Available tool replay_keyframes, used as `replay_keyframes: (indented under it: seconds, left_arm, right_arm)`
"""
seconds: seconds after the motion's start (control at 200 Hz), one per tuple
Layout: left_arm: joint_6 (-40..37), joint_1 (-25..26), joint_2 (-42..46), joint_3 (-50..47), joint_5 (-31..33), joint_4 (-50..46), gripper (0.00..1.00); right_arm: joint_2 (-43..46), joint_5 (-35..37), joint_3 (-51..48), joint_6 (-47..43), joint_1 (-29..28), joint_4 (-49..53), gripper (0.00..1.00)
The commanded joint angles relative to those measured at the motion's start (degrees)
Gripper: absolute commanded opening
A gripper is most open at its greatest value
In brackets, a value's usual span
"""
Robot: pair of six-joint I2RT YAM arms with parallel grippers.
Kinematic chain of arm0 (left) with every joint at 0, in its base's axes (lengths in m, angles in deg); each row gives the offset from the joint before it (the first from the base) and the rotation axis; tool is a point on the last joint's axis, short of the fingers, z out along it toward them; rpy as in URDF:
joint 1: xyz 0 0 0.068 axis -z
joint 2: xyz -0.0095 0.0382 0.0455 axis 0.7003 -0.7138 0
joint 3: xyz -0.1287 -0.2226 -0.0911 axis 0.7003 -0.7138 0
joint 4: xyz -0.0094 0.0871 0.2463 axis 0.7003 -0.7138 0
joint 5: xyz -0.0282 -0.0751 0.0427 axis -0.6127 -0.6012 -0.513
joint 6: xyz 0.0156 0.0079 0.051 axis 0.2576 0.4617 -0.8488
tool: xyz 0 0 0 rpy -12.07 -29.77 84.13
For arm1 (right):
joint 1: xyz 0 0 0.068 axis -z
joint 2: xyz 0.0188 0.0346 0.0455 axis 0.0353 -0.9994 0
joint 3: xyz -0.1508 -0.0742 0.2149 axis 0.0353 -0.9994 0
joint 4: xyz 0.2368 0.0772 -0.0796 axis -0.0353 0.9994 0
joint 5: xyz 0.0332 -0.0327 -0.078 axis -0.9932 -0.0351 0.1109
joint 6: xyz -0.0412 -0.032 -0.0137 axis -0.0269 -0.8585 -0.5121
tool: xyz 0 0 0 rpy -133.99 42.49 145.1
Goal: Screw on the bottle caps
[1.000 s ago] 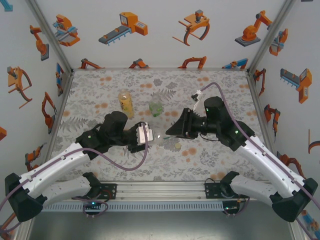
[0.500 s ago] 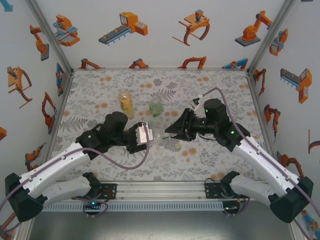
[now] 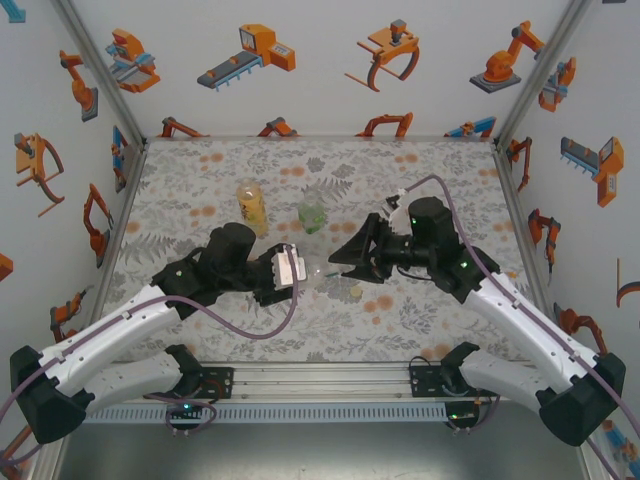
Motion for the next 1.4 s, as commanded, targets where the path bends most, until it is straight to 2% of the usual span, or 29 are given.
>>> replay_keyframes:
  seconds: [0.0,0.11,0.315,0.856,1.071,1.207,1.397]
  left_arm:
    - [0.3,-0.1,0.7,1.1,-2.4,2.7,0.04]
    - [0.9,-0.6,0.6,1.1,-4.6,2.9,0.04]
    - [1.0,-1.2,0.5,1.3,-6.4,3.1,0.04]
    - [1.6,-1.8,0.6,1.0,-7.3,3.9,0.05]
    - [1.7,-2.0,0.6,1.0,-7.1,3.9,0.08]
    - [1.6,-2.0,0.8,1.0,-7.1,4.0,0.16]
    - [1.9,-2.1,0.9,0.8,-7.0,4.2,0.45]
  right_arm:
    - [0.4,1.7,2.7,-5.8,-1.0,0.2,0.62]
    - [0.3,4.6,3.5,-11.1,-3.8,0.1,0.65]
    - [-1.2,9.4,5.3,-18.5,-9.0,1.0,0.66]
    - [-5.5,13.3,1.2,-14.8,-12.7,-10.4,0.64]
    - [-4.6,14.2,0.7,-15.0,-12.8,-10.3,0.56]
    - [-3.8,15.2,0.4,-15.3,-12.8,-9.9,0.49]
    - [-2.8,16.5,0.4,-16.3,-12.8,-8.9,0.42]
